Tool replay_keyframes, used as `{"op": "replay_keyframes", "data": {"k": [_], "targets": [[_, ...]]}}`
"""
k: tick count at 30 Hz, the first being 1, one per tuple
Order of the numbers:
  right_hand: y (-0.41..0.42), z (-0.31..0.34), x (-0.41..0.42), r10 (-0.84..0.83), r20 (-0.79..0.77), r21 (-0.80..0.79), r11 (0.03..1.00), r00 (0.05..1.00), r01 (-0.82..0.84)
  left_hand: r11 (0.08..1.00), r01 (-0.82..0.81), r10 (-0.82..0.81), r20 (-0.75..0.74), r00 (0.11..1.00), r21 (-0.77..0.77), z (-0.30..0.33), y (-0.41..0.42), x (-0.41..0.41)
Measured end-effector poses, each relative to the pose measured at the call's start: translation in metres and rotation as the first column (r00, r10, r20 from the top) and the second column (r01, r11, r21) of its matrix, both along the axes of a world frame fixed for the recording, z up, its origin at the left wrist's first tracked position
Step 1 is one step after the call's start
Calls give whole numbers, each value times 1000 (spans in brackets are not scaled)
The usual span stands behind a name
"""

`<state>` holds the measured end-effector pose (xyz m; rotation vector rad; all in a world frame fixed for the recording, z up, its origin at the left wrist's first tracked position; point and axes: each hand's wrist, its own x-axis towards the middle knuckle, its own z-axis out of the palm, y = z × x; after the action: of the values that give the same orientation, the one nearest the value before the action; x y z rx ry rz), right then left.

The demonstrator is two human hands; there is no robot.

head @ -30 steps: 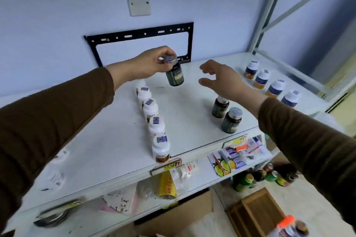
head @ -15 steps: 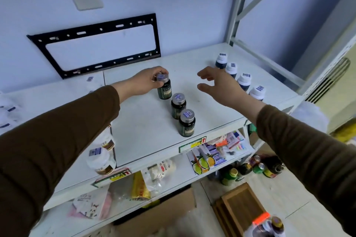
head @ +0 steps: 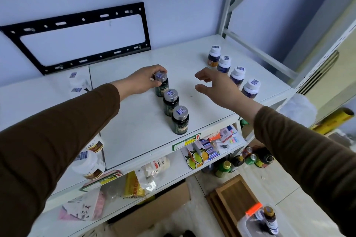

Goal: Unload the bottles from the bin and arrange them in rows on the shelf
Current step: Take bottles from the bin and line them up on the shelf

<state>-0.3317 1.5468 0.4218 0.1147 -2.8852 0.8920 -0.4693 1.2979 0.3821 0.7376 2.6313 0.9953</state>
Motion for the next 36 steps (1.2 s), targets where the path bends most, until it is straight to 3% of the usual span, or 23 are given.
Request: {"op": "replay_keyframes", "data": {"k": [6, 12, 20, 28, 36], "targets": [[-6, -5, 11, -1, 26, 7, 1000, 1000, 1, 999, -46, 45, 56, 997, 18, -4, -9, 7], [-2, -7, 30, 24, -29, 63, 998, 999, -22, 988, -147, 153, -223, 963, 44, 23, -14, 44], [40, -6, 80, 92, -207, 131, 989, 974, -66, 992, -75, 114, -468, 876, 102, 61, 50, 147], [116, -44, 170, 131, -108, 101, 988, 985, -120, 997, -74, 65, -406, 912, -6, 18, 136, 261], [178, -110, 254, 73, 61, 69, 995, 996, -77, 995, -71, 61, -151, 987, -64, -64, 190, 337]]}}
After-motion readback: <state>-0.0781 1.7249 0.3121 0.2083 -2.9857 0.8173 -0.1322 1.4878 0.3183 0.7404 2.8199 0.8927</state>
